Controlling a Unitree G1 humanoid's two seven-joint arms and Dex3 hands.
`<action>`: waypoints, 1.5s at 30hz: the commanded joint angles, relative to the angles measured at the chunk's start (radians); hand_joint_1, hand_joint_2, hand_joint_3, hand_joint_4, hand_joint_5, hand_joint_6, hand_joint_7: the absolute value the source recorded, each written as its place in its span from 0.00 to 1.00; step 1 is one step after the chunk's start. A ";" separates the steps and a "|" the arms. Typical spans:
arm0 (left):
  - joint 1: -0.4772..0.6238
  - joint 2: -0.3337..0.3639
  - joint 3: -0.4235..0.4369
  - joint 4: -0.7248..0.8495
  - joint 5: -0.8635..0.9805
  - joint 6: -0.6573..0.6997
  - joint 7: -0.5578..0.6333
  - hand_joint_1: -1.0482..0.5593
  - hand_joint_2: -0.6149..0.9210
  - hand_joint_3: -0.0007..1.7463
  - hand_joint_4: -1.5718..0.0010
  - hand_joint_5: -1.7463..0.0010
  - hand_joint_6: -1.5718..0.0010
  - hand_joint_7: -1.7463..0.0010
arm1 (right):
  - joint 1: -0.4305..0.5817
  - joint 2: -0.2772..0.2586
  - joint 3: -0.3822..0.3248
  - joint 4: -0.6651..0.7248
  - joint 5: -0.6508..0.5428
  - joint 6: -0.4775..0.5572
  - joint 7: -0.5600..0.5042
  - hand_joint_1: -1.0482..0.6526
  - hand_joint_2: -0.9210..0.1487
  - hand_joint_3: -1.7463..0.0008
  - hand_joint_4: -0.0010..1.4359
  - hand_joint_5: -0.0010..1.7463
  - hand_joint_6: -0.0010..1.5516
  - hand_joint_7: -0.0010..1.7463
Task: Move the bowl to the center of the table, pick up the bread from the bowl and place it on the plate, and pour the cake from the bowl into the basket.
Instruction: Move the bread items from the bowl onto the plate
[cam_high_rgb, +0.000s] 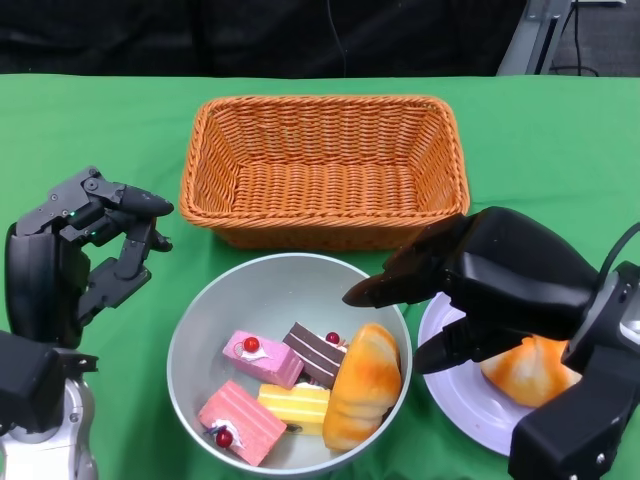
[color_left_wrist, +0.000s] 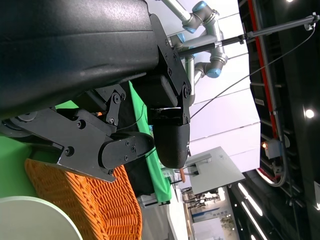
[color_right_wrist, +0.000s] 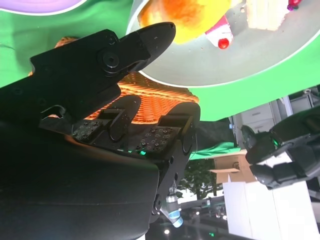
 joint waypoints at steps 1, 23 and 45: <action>0.011 0.004 0.002 -0.026 0.003 0.006 0.014 0.58 0.89 0.41 0.47 0.15 0.45 0.40 | -0.031 0.000 0.009 0.029 -0.009 -0.019 0.000 0.25 0.22 1.00 0.60 0.03 0.53 0.01; 0.006 0.000 0.005 -0.023 0.008 0.003 0.017 0.59 0.91 0.38 0.49 0.14 0.45 0.40 | -0.057 -0.015 0.015 0.003 0.008 -0.021 0.069 0.24 0.19 1.00 0.60 0.02 0.51 0.00; 0.006 -0.004 0.001 -0.023 0.005 0.002 0.021 0.59 0.90 0.39 0.48 0.15 0.45 0.40 | -0.085 0.003 0.021 -0.010 0.013 0.003 0.119 0.28 0.12 0.99 0.59 0.00 0.50 0.00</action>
